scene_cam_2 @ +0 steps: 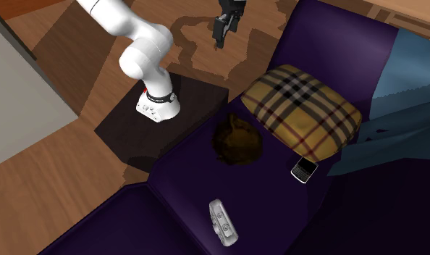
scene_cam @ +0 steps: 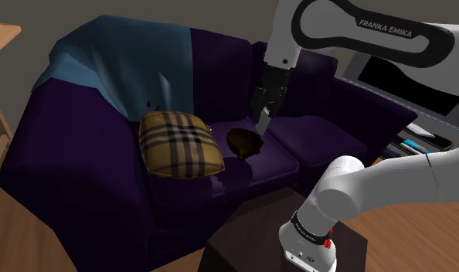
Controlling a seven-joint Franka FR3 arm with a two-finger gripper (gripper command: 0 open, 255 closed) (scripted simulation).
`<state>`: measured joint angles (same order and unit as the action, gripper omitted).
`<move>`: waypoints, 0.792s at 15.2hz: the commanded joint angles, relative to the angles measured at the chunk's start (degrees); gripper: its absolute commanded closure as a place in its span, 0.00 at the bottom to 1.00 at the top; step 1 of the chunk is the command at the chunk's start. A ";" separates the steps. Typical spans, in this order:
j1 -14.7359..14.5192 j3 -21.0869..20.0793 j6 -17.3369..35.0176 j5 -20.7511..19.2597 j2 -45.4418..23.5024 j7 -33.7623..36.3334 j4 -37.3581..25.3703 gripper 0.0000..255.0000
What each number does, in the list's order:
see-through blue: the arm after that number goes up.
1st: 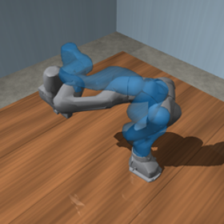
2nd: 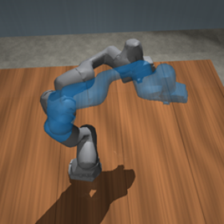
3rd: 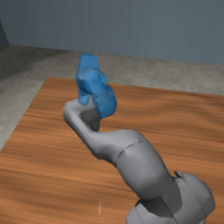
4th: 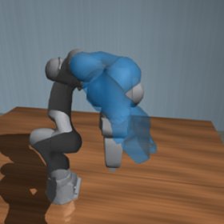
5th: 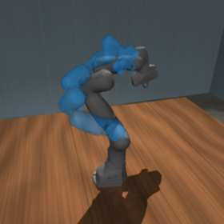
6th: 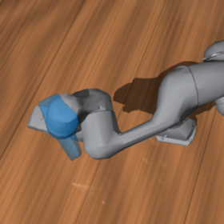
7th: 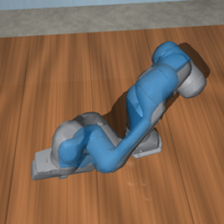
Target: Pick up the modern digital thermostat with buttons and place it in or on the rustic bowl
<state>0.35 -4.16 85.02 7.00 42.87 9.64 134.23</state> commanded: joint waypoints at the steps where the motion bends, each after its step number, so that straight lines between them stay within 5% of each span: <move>1: 0.00 0.00 0.00 0.00 0.00 0.00 0.00 0.00; 12: 6.47 7.94 12.92 -7.13 -11.42 -5.84 0.21 0.00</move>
<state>6.26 3.12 96.79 0.40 32.51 4.20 134.57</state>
